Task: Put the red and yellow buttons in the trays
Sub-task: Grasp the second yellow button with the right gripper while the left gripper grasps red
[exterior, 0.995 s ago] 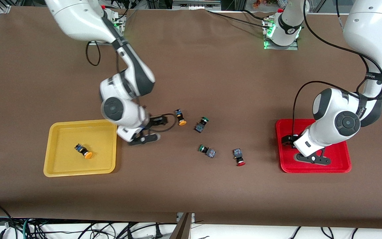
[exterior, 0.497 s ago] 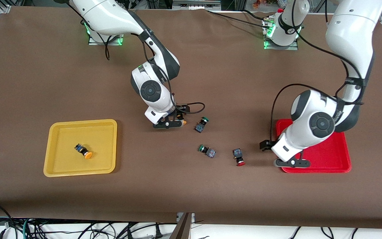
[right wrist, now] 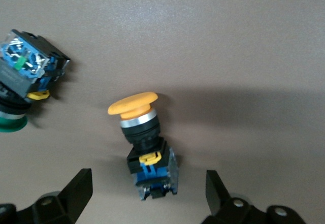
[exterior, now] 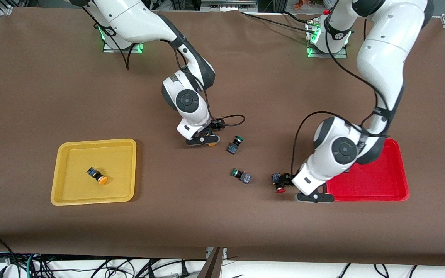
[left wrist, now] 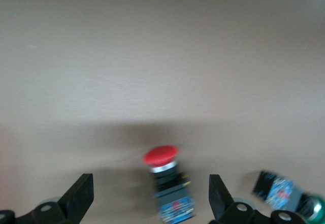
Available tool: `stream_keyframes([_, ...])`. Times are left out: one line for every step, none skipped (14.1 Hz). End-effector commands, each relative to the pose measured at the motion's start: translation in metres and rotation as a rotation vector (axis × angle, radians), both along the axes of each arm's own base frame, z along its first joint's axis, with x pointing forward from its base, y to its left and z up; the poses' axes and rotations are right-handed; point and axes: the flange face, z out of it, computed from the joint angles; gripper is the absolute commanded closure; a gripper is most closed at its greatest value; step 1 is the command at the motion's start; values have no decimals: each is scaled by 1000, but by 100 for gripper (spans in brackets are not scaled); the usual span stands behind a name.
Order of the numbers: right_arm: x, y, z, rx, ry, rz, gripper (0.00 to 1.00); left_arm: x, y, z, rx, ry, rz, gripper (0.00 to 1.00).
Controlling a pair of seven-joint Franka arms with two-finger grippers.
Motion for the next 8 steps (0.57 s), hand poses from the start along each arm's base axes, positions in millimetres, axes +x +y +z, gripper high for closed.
stream_keyframes([-10, 0, -6, -5, -31, 5, 15, -6, -25, -16, 57, -21, 48, 0])
stream_keyframes([-10, 0, -6, -5, -31, 5, 23, -13, -35, -24, 81, -18, 50, 0])
stream_keyframes([-10, 0, -6, -4, -32, 8, 27, -15, -35, -33, 98, -11, 72, 0])
stream_keyframes([-10, 0, -6, -4, -32, 8, 31, -17, -32, -40, 104, 1, 85, 0])
stream_keyframes([-10, 0, -6, -4, -33, 10, 38, -22, -30, -50, 112, 20, 82, 0])
stream_keyframes([-10, 0, -6, -11, -41, 21, 48, -26, -30, -55, 116, 30, 79, 0])
stream_keyframes([-10, 0, -6, -17, -48, 33, 58, -29, -29, -60, 120, 40, 80, 0])
stream_keyframes([-10, 0, -6, -19, -50, 43, 69, -33, -27, -66, 125, 54, 81, 0])
